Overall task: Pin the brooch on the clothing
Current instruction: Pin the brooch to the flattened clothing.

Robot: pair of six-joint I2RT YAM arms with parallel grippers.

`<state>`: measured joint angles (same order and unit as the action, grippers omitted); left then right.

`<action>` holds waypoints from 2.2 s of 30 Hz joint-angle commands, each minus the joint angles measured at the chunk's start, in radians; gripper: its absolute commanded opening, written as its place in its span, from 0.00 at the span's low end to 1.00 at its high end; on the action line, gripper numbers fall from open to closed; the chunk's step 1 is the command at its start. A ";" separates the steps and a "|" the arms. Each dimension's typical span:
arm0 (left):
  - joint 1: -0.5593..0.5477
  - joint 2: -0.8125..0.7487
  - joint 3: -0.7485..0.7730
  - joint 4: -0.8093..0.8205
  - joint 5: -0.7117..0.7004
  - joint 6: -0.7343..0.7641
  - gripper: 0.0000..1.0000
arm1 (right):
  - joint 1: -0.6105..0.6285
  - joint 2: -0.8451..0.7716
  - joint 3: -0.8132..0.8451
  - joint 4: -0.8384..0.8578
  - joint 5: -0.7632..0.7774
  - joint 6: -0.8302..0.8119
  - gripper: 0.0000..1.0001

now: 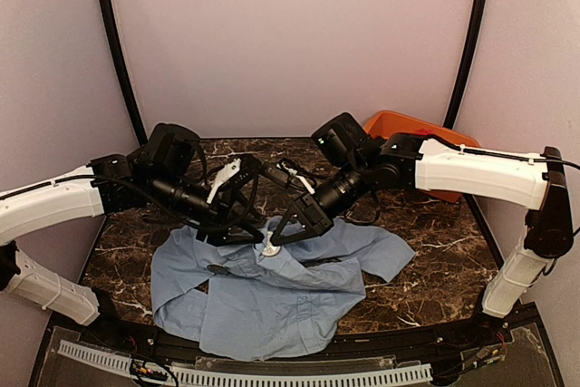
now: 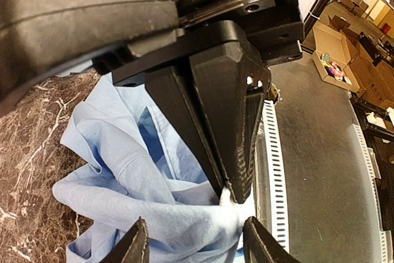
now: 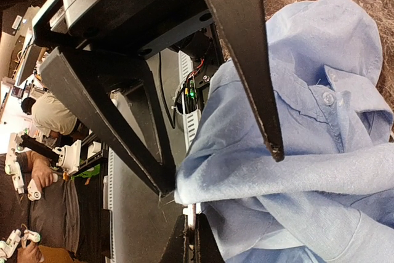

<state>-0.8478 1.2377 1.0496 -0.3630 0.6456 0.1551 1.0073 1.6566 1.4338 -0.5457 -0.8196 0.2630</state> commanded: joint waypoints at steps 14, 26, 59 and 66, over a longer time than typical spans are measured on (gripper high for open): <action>0.005 0.054 0.030 -0.061 0.068 0.016 0.50 | 0.000 -0.029 0.014 0.040 -0.034 0.002 0.00; 0.004 0.071 0.041 -0.052 0.098 0.005 0.47 | 0.001 -0.025 0.015 0.021 -0.016 -0.011 0.00; 0.000 0.086 0.048 -0.054 0.127 -0.001 0.43 | -0.001 0.019 0.076 -0.047 0.018 -0.031 0.00; 0.000 0.096 0.050 -0.062 0.114 -0.002 0.39 | 0.000 0.019 0.083 -0.053 0.023 -0.034 0.00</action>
<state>-0.8478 1.3266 1.0786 -0.3996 0.7628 0.1604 1.0054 1.6730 1.4754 -0.6243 -0.7879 0.2466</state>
